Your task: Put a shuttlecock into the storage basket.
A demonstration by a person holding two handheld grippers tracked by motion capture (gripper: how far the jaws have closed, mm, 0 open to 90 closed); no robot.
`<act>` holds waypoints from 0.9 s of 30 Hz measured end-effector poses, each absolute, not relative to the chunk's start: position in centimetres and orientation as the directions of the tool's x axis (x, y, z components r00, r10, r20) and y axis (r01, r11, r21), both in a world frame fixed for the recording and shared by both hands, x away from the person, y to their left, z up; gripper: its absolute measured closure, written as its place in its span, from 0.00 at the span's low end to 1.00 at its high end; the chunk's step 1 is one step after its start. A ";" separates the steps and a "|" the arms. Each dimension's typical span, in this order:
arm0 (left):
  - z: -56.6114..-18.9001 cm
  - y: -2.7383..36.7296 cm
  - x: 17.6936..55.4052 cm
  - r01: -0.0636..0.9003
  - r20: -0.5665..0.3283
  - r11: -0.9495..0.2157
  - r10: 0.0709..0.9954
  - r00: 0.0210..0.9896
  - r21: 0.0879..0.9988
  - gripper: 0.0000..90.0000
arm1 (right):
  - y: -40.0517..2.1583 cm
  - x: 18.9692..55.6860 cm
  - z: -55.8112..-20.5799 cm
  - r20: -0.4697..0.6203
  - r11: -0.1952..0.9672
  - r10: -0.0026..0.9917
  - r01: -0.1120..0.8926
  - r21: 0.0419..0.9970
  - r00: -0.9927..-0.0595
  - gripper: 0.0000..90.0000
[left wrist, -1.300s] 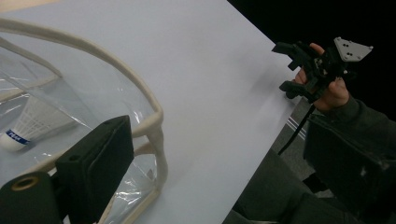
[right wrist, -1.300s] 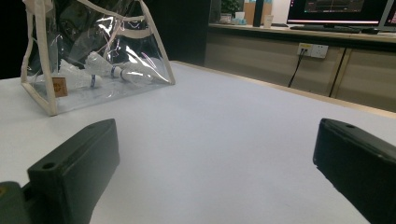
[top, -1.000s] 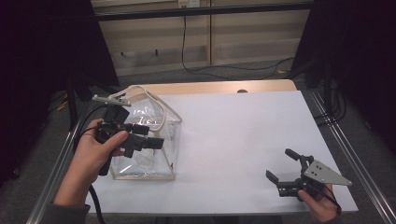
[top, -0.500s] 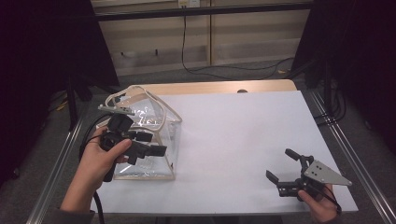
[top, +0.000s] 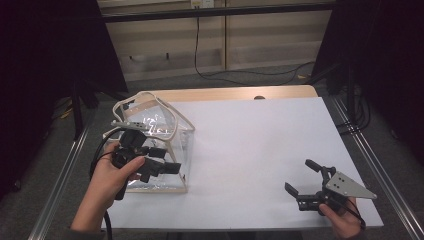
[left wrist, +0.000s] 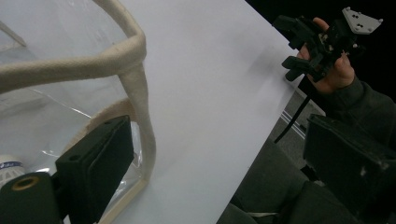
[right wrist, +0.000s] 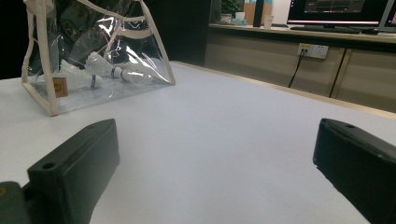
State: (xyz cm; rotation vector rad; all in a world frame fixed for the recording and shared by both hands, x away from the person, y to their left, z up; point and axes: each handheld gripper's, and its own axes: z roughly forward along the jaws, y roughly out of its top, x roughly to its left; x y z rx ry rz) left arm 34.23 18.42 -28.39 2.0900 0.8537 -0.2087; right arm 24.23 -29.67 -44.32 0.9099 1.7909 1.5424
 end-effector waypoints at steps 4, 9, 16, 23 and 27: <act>-28.8 18.5 34.2 0.641 -0.429 -0.414 0.497 0.754 0.646 0.10 | -29.7 24.2 -44.3 -0.007 0.090 0.811 0.114 0.989 -0.585 0.00; -29.3 18.5 34.1 0.644 -0.432 -0.416 0.497 0.752 0.642 0.10 | -29.7 24.2 -44.3 -0.005 0.089 0.810 0.114 0.989 -0.587 0.00; -30.1 18.5 33.9 0.643 -0.433 -0.421 0.494 0.754 0.640 0.10 | -29.7 24.2 -44.3 -0.007 0.091 0.810 0.114 0.989 -0.586 0.00; -30.9 18.5 33.8 0.646 -0.438 -0.422 0.491 0.753 0.636 0.10 | -29.7 24.2 -44.3 -0.009 0.092 0.810 0.112 0.989 -0.586 0.00; -31.4 18.6 33.6 0.646 -0.440 -0.422 0.489 0.753 0.637 0.10 | -29.7 24.2 -44.3 -0.007 0.090 0.810 0.113 0.989 -0.587 0.00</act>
